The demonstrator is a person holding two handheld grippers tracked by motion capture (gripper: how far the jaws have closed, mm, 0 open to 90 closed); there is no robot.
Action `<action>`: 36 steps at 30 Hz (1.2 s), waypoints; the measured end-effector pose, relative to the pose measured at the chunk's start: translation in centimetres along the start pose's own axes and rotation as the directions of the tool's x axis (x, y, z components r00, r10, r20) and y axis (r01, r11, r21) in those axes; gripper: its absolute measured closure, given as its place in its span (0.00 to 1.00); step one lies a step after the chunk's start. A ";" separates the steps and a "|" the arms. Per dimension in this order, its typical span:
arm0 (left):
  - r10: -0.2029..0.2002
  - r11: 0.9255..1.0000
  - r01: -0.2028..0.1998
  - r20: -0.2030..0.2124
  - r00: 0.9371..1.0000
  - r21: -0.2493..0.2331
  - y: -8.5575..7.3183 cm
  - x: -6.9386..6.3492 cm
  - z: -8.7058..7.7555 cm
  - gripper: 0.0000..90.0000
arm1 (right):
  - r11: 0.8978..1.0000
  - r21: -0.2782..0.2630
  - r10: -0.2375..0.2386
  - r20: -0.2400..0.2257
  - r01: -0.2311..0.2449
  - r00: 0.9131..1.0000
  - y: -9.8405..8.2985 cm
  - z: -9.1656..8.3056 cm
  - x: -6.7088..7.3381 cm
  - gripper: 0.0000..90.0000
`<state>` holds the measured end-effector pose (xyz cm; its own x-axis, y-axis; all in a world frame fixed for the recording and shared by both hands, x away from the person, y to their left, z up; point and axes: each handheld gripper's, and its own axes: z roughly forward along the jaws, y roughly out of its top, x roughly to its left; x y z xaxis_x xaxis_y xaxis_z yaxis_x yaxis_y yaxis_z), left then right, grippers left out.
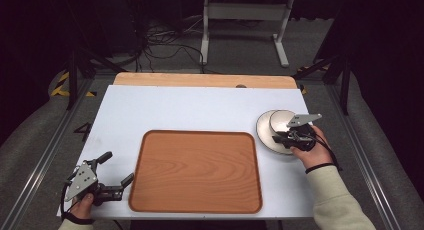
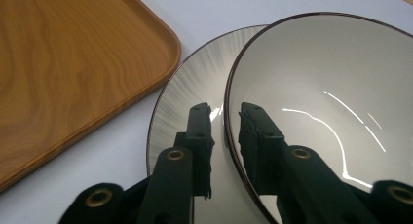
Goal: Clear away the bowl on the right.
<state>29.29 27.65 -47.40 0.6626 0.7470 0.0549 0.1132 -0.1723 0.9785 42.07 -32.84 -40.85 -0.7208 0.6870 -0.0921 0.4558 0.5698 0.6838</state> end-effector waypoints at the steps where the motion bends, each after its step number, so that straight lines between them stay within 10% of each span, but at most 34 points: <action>1: 0.000 1.000 0.000 0.000 1.000 0.000 0.0 0.0 0.0 0.00 | 1.000 0.000 0.000 0.000 0.000 1.000 0.0 0.0 0.0 0.87; 36: -0.004 1.000 0.004 0.000 1.000 0.003 0.0 0.0 0.0 0.00 | 0.999 -0.008 -0.032 0.070 0.033 0.997 2.0 -2.1 1.3 0.90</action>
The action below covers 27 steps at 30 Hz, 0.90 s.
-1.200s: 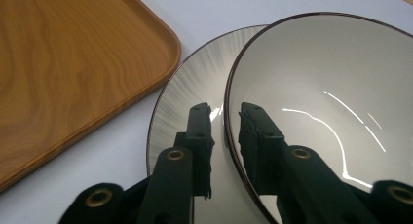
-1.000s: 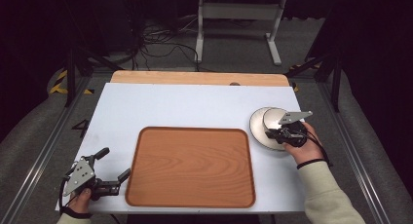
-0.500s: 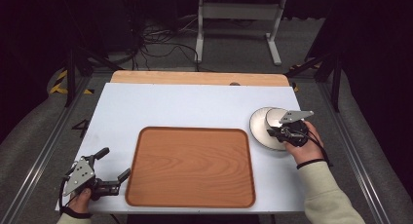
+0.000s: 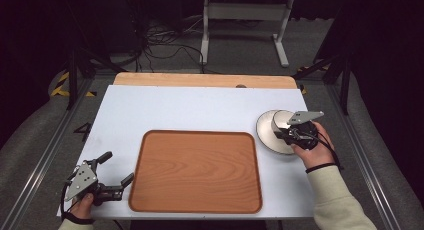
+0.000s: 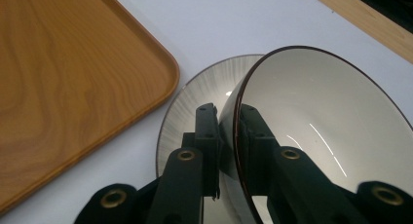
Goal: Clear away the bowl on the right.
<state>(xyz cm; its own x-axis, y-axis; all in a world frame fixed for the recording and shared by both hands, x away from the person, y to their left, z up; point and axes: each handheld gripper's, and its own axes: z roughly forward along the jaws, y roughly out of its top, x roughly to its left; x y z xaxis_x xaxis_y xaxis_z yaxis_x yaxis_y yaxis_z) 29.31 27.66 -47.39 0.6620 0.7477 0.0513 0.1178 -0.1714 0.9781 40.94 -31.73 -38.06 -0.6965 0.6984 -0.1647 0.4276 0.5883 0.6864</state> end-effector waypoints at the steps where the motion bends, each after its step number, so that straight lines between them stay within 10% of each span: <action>1: 0.000 1.000 0.000 0.000 1.000 0.000 0.0 0.0 0.0 0.00 | 1.000 -0.006 -0.001 -0.002 0.001 1.000 0.2 -0.2 0.1 0.90; 27: -0.001 1.000 0.001 -0.003 1.000 -0.002 0.0 0.0 0.0 0.00 | 0.997 -0.039 -0.067 -0.055 0.065 0.996 3.9 -3.4 3.5 0.90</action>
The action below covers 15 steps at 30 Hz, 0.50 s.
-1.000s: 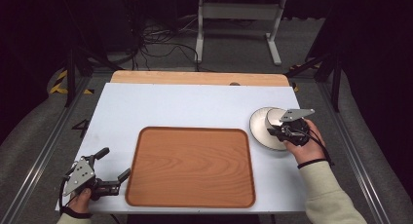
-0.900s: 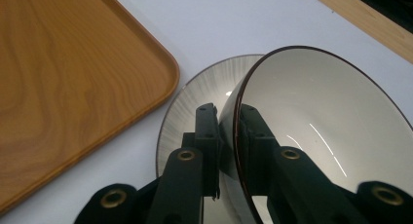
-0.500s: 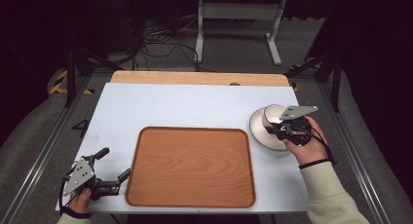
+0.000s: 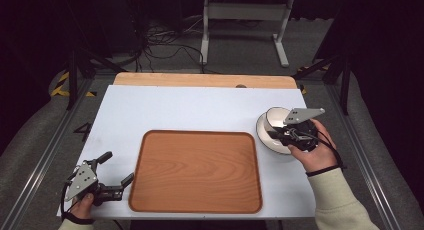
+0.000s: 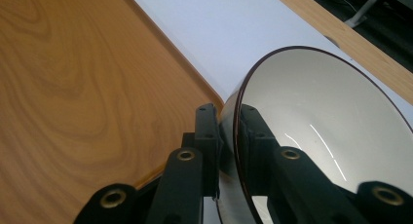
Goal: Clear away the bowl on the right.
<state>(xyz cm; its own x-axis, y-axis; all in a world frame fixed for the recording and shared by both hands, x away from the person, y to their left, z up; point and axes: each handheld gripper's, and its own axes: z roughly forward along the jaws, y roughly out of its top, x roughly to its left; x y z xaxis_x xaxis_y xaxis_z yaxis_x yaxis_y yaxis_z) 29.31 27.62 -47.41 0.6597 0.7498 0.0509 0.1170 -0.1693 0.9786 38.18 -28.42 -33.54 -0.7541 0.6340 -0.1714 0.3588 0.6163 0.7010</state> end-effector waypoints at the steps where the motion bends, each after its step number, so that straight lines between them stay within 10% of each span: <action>1: 0.000 1.000 0.000 0.000 1.000 0.000 0.0 0.0 0.0 0.00 | 1.000 0.002 -0.004 -0.003 0.004 1.000 0.1 0.0 0.2 0.90; 15: 0.002 1.000 -0.002 0.002 1.000 -0.001 0.0 0.0 0.0 0.00 | 0.998 -0.002 -0.060 -0.051 0.060 0.997 2.2 0.2 2.7 0.90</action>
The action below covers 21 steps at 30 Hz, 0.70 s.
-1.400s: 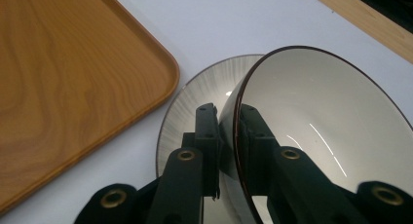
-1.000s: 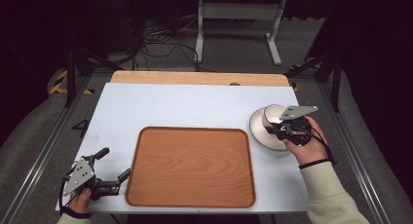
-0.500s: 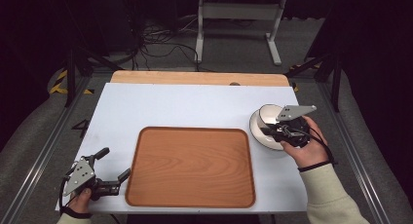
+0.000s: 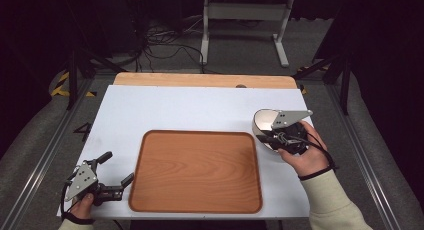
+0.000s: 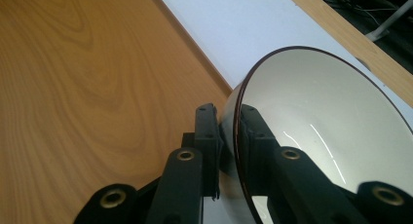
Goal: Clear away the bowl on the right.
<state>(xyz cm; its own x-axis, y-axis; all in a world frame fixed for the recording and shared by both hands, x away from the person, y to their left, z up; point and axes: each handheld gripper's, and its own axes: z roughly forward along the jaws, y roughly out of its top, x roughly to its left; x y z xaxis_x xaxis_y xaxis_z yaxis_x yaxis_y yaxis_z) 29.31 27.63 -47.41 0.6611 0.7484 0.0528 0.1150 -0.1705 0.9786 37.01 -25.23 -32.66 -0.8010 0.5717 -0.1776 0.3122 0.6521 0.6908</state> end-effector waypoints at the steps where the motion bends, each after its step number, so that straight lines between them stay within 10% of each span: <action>1: -0.002 1.000 0.002 0.000 1.000 0.000 0.0 0.0 0.0 0.00 | 1.000 0.000 -0.008 -0.003 0.008 1.000 0.1 0.0 0.2 0.90; 21: 0.001 1.000 -0.001 -0.002 1.000 -0.001 0.0 0.0 0.0 0.00 | 0.996 -0.021 -0.087 -0.074 0.086 0.993 2.8 0.4 3.5 0.89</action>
<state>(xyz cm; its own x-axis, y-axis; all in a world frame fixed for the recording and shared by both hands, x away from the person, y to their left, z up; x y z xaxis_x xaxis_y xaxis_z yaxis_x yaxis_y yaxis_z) 29.31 27.62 -47.41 0.6600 0.7493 0.0539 0.1139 -0.1707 0.9787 35.28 -21.21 -31.59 -0.8608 0.4742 -0.1848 0.2317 0.6884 0.6873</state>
